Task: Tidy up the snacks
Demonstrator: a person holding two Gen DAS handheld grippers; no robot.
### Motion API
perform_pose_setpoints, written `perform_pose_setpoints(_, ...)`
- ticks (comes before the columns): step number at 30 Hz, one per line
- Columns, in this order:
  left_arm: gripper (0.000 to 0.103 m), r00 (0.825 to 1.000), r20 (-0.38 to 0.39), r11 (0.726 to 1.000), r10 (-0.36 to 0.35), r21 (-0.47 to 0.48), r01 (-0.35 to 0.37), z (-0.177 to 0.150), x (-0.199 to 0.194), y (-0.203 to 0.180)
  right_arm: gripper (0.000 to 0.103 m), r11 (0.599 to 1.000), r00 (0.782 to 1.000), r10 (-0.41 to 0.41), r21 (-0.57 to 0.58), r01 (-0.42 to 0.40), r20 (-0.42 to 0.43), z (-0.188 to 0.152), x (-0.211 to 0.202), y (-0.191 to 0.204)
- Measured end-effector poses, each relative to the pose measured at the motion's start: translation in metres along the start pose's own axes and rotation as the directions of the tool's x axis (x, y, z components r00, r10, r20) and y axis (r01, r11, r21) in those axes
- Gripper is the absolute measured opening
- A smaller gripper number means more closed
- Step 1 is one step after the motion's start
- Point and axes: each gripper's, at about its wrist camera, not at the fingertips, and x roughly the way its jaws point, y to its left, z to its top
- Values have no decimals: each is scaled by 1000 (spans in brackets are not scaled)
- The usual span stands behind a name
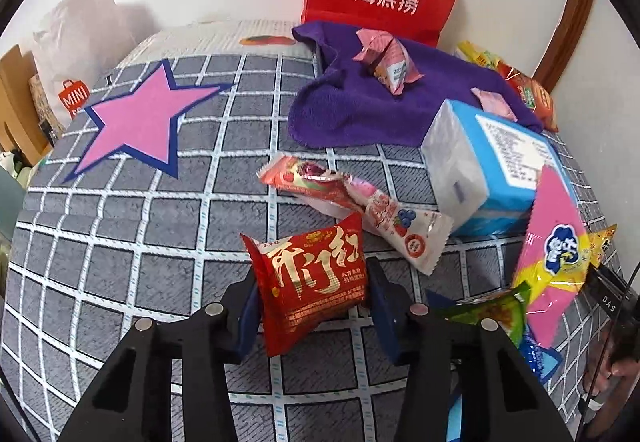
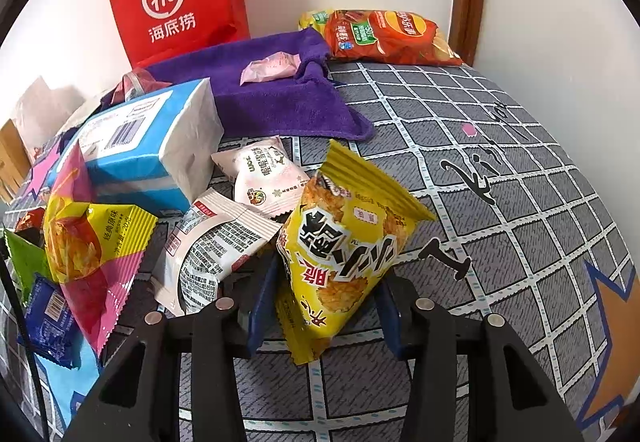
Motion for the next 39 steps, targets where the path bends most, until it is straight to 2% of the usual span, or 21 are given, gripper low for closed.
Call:
perform_pose_setpoints(6,45,999,29,1000,-15,6,14,9,-20,1,43,1000,1000,-7,-3,7,6,0,-11,0)
perform_pose_setpoints(13,45,997,67,999,-34,3,34,27,-37,-2,43,1000,998,0,-8,0,55,9,-40,1)
perform_pose_setpoints(20,45,994,93,998,-63,25,61,53,-45,-12,43,1000,992,4,-11,-3,123,34,-72,4)
perform_pose_setpoints(26,45,990,117,995,-84,62,77,77,-51,-22,43,1000,987,22,18,-25,156,58,-83,12)
perform_pose_setpoints(31,45,986,125,989,-112,107,99,95,-55,-29,43,998,985,3,56,-13,175,76,-90,23)
perform_pose_setpoints(35,45,986,119,985,-118,137,101,102,-54,-32,43,994,982,3,110,-24,188,86,-100,32)
perform_pose_setpoints(39,45,982,98,976,-164,158,148,107,-52,-33,43,992,979,-34,127,9,201,95,-108,45)
